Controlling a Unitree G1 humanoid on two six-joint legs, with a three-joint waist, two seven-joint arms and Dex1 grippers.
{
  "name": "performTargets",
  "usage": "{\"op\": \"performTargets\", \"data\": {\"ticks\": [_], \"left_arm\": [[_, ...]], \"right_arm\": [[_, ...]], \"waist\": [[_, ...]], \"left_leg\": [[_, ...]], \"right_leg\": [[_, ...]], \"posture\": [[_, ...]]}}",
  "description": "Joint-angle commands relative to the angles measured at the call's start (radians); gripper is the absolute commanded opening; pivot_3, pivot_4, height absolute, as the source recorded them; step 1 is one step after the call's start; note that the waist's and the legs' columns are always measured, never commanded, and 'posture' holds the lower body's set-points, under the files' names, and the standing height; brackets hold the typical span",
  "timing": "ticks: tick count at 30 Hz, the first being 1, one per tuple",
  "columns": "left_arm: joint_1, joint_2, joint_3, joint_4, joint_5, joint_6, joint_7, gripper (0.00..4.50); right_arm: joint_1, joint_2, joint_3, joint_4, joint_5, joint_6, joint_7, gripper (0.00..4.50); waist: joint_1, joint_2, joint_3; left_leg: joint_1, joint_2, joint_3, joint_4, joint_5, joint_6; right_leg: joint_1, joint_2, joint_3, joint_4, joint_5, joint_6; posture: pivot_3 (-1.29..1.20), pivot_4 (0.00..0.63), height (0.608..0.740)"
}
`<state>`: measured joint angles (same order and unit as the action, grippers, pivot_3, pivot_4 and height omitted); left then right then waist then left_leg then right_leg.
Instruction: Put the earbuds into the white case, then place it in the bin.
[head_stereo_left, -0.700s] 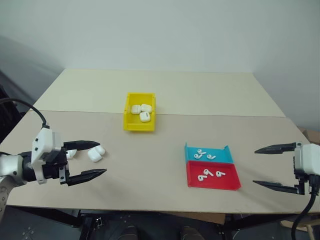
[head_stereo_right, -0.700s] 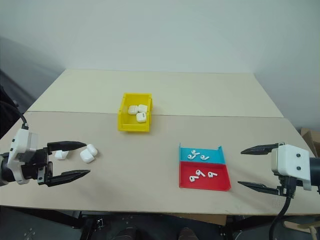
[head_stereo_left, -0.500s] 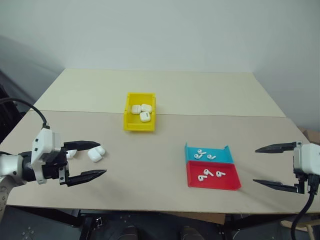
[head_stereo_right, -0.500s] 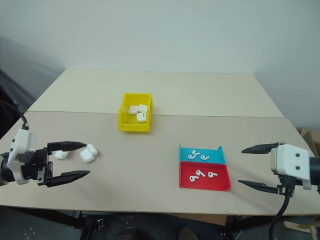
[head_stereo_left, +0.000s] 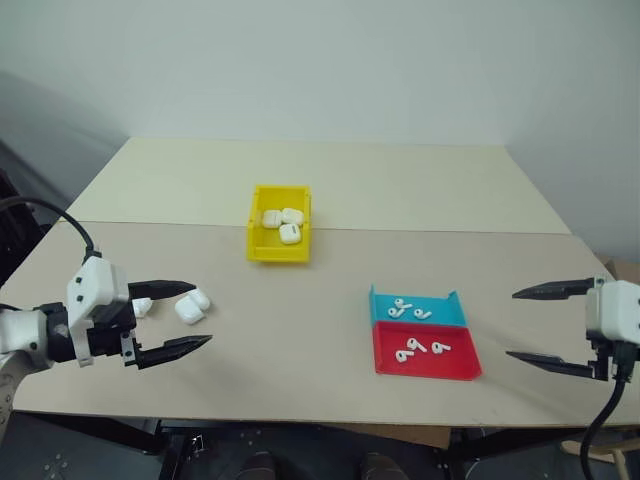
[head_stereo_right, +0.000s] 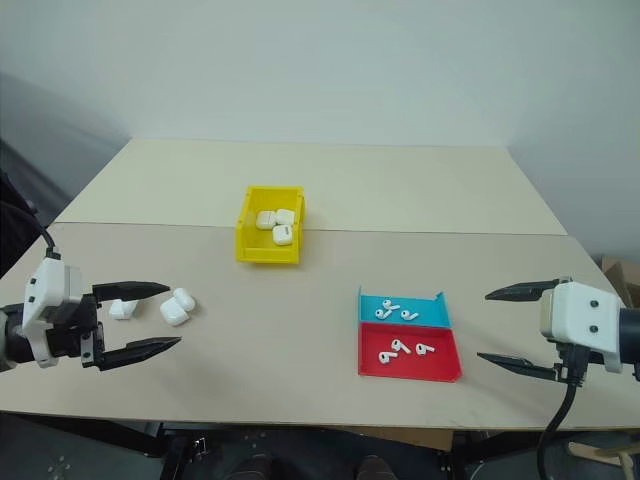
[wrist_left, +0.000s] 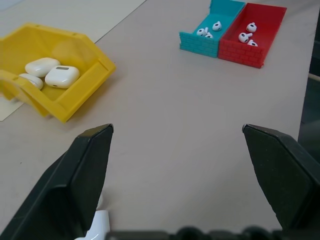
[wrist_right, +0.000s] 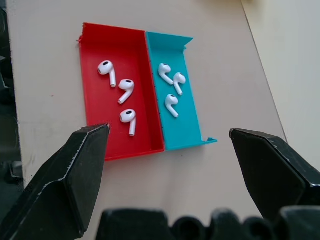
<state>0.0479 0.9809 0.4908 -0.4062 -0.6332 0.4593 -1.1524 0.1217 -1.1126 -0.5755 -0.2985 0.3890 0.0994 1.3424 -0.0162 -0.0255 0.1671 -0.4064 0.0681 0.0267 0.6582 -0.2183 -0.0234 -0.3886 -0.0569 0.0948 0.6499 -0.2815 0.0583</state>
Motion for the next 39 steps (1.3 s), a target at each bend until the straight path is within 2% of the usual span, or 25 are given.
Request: {"op": "performTargets", "data": {"ticks": [1,3,7,9,11,13,16,22,27,33,39], "left_arm": [[-0.019,0.029,0.0,-0.075,-0.004,0.059,0.072,4.5],[-0.008,0.046,0.006,-0.111,0.02,0.095,0.11,4.5],[0.021,0.106,0.045,-0.097,0.054,0.111,0.084,4.5],[0.033,0.137,0.044,-0.024,0.12,0.0,0.012,4.5],[0.015,0.236,-0.022,0.068,0.183,0.026,-0.017,4.5],[-0.057,0.338,-0.139,0.151,0.237,0.113,0.001,4.5],[-0.214,0.38,-0.279,0.239,0.25,0.175,-0.015,4.5],[-0.54,0.358,-0.566,0.347,0.335,0.327,-0.092,4.5],[-0.786,0.28,-0.791,0.485,0.477,0.447,-0.132,4.5],[-0.928,0.184,-0.92,0.615,0.574,0.457,-0.189,4.5],[-0.984,0.103,-0.988,0.691,0.625,0.443,-0.249,4.5]], "right_arm": [[-0.023,-0.022,-0.002,0.007,-0.005,0.006,-0.011,4.45],[-0.024,-0.021,0.0,0.007,-0.005,0.007,-0.01,4.45],[-0.016,-0.017,0.009,0.004,-0.018,0.008,-0.013,4.45],[-0.014,-0.012,0.015,0.001,-0.019,0.009,-0.018,4.45],[-0.016,-0.008,0.025,0.001,-0.023,0.008,-0.025,4.45],[-0.022,-0.009,0.039,0.004,-0.027,0.009,-0.034,4.45],[-0.036,-0.014,0.058,0.011,-0.03,0.016,-0.047,4.45],[-0.05,-0.021,0.077,0.009,-0.043,0.051,-0.078,4.45],[-0.042,-0.013,0.083,0.0,-0.058,0.062,-0.101,4.45],[-0.041,-0.001,0.104,-0.011,-0.068,0.072,-0.132,4.45],[-0.023,0.003,0.115,-0.019,-0.091,0.074,-0.154,4.45]], "waist": [[0.001,0.0,0.0],[0.001,0.0,0.0],[0.001,0.0,0.0],[-0.002,0.0,0.0],[-0.002,0.0,0.0],[-0.001,0.0,0.0],[0.004,0.0,0.0],[0.004,0.0,0.001],[0.003,0.0,0.001],[0.004,-0.001,0.001],[0.003,-0.001,0.001]], "left_leg": [[0.0,0.0,0.0,0.0,0.0,0.0],[0.0,0.0,0.0,0.0,0.0,0.0],[0.0,0.0,0.0,0.0,0.0,0.0],[0.0,0.0,0.0,0.0,0.0,0.0],[0.001,0.0,0.001,0.0,0.0,0.0],[0.001,0.0,0.001,0.0,0.0,0.0],[0.001,0.0,0.001,0.0,0.0,0.0],[-0.004,0.0,0.001,0.0,0.0,0.001],[-0.006,0.0,0.001,0.0,-0.001,0.001],[-0.006,-0.001,0.0,0.001,0.0,0.001],[-0.007,-0.001,0.0,0.001,0.0,0.001]], "right_leg": [[0.0,0.0,0.0,0.0,0.0,0.0],[0.0,0.0,0.0,0.0,0.0,0.0],[0.0,0.0,0.0,0.0,0.0,0.0],[0.0,0.0,0.0,0.0,0.0,0.0],[0.0,0.0,0.0,0.0,0.0,0.0],[0.0,0.001,0.0,0.0,0.0,0.0],[0.0,0.0,0.0,-0.001,0.0,0.0],[-0.003,0.001,0.0,-0.001,-0.001,0.001],[-0.005,0.001,0.0,-0.001,-0.001,0.001],[-0.004,0.001,0.0,-0.001,0.0,0.001],[-0.005,0.001,0.0,-0.001,0.0,0.001]], "posture": [[0.0,0.15,0.74],[0.0,0.15,0.74],[0.0,0.15,0.74],[0.0,0.15,0.74],[0.0,0.15,0.74],[0.0,0.15,0.74],[0.0,0.15,0.74],[0.0,0.15,0.74],[0.0,0.15,0.74],[0.0,0.15,0.74],[0.0,0.15,0.74]]}}
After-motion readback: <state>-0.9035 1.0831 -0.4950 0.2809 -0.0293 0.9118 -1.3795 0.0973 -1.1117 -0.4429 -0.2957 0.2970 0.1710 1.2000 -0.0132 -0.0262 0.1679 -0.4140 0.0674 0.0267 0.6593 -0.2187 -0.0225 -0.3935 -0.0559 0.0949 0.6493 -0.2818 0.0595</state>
